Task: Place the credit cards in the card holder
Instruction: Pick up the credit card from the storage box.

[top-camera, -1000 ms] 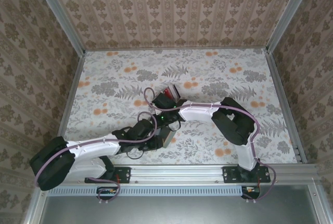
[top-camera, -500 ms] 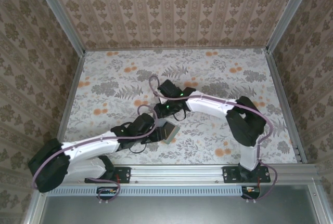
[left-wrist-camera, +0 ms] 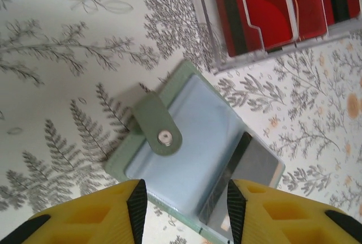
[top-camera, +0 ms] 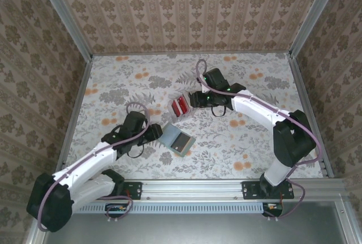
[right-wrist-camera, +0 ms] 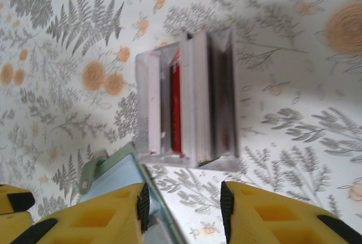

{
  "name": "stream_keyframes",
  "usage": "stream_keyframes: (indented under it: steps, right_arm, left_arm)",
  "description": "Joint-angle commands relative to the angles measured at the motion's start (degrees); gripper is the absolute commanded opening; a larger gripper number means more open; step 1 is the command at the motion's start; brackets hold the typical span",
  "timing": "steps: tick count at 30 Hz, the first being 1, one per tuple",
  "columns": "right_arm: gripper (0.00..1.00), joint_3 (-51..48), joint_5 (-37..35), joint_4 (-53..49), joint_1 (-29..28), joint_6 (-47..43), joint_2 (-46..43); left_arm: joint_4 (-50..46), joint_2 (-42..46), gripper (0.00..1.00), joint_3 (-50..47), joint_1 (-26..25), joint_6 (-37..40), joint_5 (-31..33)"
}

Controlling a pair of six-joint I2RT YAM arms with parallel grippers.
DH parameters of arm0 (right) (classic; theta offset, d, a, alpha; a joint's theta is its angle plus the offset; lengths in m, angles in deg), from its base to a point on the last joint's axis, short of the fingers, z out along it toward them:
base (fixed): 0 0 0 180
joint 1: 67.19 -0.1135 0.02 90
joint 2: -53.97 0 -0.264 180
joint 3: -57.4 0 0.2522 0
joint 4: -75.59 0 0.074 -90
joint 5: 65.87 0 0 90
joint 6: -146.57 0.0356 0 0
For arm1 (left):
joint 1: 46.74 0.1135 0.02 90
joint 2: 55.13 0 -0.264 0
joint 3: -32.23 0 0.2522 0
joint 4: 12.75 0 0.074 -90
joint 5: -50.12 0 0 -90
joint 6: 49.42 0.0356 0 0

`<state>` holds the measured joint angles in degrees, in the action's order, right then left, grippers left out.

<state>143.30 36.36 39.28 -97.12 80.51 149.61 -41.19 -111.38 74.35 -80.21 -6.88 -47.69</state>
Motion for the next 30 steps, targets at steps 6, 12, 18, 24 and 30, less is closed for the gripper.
stream_keyframes:
  steps: [6, 12, 18, 24, 30]
  right_arm:
    - [0.38, 5.8, -1.1, -4.8, 2.6, -3.2, 6.0]
    - [0.33, 10.6, 0.3, -6.2, 2.7, -4.2, 11.4]
    - [0.3, 14.3, -0.5, -7.7, 2.7, -5.0, 14.8]
    - [0.29, 16.2, 0.7, -8.0, 2.7, -4.7, 17.5]
    - [0.26, 17.1, 0.6, -8.0, 2.7, -5.1, 18.4]
  left_arm:
    - [2.1, -12.1, 0.45, 10.3, 5.4, 9.8, -7.2]
    - [5.0, -21.3, 0.45, 17.7, 6.7, 11.8, -11.2]
    - [6.4, -25.0, 0.45, 20.1, 6.8, 12.1, -13.5]
    - [7.3, -25.7, 0.45, 19.0, 6.8, 11.8, -14.1]
    - [8.1, -26.0, 0.45, 18.5, 6.8, 11.5, -14.6]
